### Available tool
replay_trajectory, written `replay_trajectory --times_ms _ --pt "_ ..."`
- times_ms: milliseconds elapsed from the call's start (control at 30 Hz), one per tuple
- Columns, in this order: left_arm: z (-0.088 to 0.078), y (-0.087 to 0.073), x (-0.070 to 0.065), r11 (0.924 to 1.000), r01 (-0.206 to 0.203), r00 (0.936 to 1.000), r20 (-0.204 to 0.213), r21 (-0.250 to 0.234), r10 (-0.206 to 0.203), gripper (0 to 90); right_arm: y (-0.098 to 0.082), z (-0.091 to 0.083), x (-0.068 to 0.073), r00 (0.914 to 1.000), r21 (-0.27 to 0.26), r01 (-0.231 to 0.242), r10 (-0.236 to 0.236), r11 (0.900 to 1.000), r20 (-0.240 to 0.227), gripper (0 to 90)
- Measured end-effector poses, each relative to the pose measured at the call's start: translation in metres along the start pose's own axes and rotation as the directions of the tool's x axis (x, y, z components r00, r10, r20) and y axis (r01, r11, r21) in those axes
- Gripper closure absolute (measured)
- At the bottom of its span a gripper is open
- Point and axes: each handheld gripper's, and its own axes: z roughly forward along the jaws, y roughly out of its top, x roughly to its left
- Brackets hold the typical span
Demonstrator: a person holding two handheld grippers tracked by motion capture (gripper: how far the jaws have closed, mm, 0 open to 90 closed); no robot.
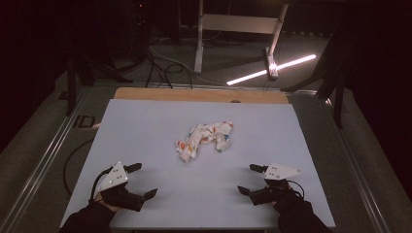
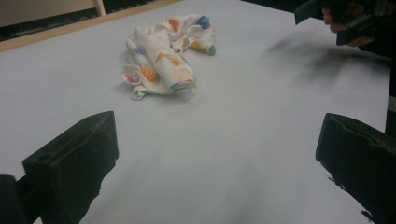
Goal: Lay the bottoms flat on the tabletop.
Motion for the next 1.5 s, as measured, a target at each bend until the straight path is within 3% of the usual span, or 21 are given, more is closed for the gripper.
replay_trajectory --times_ms 367,933,1200,1500 --pt "0.005 -0.001 -0.002 0.9995 -0.022 0.9993 0.031 0.021 0.022 0.0 0.000 0.004 0.006 0.9997 0.059 0.024 -0.023 0.998 -0.007 9.7" --pt "0.007 -0.003 -0.008 0.9981 -0.054 0.9955 0.080 0.030 0.051 0.0 0.002 0.006 0.008 0.9984 0.067 0.050 -0.048 0.997 -0.030 9.7" --pt "0.013 -0.002 -0.012 0.9959 -0.077 0.9889 0.131 0.048 0.070 0.0 0.004 0.005 0.012 0.9972 0.061 0.069 -0.067 0.996 -0.032 9.7" --pt "0.009 0.001 -0.019 0.9948 -0.101 0.9851 0.142 0.018 0.097 0.0 0.007 0.010 0.021 0.9934 0.072 0.108 -0.105 0.991 -0.046 9.7"
